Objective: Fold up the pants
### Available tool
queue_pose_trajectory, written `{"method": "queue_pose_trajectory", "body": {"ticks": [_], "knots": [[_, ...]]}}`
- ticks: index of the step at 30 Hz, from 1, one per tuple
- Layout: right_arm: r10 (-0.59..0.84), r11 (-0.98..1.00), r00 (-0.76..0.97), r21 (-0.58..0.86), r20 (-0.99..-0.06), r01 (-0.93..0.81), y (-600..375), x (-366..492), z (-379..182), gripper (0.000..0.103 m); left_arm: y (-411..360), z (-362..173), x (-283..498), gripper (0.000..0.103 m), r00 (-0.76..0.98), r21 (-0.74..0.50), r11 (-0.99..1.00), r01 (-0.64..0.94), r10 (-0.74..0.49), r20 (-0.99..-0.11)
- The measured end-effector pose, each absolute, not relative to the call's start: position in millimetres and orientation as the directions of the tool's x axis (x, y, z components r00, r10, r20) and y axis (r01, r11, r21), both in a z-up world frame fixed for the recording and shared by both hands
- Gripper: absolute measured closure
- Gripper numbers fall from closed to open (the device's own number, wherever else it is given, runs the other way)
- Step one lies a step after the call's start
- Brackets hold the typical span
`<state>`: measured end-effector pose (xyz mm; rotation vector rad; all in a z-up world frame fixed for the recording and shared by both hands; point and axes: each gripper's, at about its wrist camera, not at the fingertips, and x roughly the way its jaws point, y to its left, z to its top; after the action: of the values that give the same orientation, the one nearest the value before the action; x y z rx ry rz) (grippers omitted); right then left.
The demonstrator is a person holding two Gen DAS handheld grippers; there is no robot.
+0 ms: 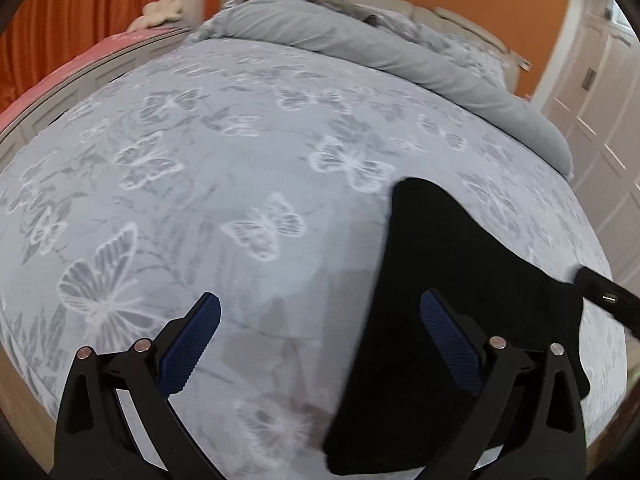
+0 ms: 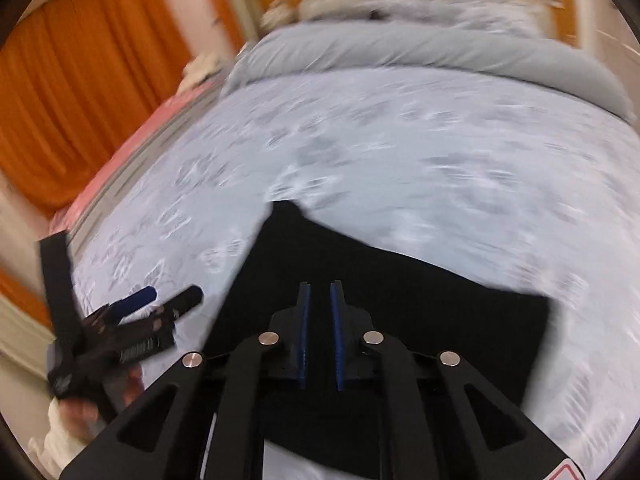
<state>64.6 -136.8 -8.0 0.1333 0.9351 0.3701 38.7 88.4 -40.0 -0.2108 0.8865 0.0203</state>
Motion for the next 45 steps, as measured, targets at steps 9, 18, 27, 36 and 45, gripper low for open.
{"method": "queue_pose_trajectory", "body": {"ticks": [9,18,27,36,45], "knots": [[0.292,0.948,0.446,0.195,-0.846,-0.251,-50,157,-91,0.098,137,-42,53,0.005,0.619,-0.232,0.943,-0.237,-0.037,-0.784],[0.304,0.943,0.447,0.201,-0.841,-0.265,-51,144,-81,0.097,118,-38,54,0.005,0.632,-0.143,0.973,-0.182,0.004,-0.775],[0.293,0.955,0.564,0.21,-0.772,-0.208,-127,78,-15,0.093,102,-45,52,0.005,0.622,-0.068,0.985,-0.158,0.045,-0.782],[0.159,0.986,0.557,0.164,-0.815,-0.042,-231,-2,-44,0.062,70,-52,50,0.005,0.62,0.021,0.995,-0.1,0.079,-0.781],[0.28,0.94,0.536,0.341,-0.797,0.015,-278,-34,-62,0.058,67,-52,34,0.005,0.607,-0.128,0.991,-0.031,-0.083,-0.791]]}}
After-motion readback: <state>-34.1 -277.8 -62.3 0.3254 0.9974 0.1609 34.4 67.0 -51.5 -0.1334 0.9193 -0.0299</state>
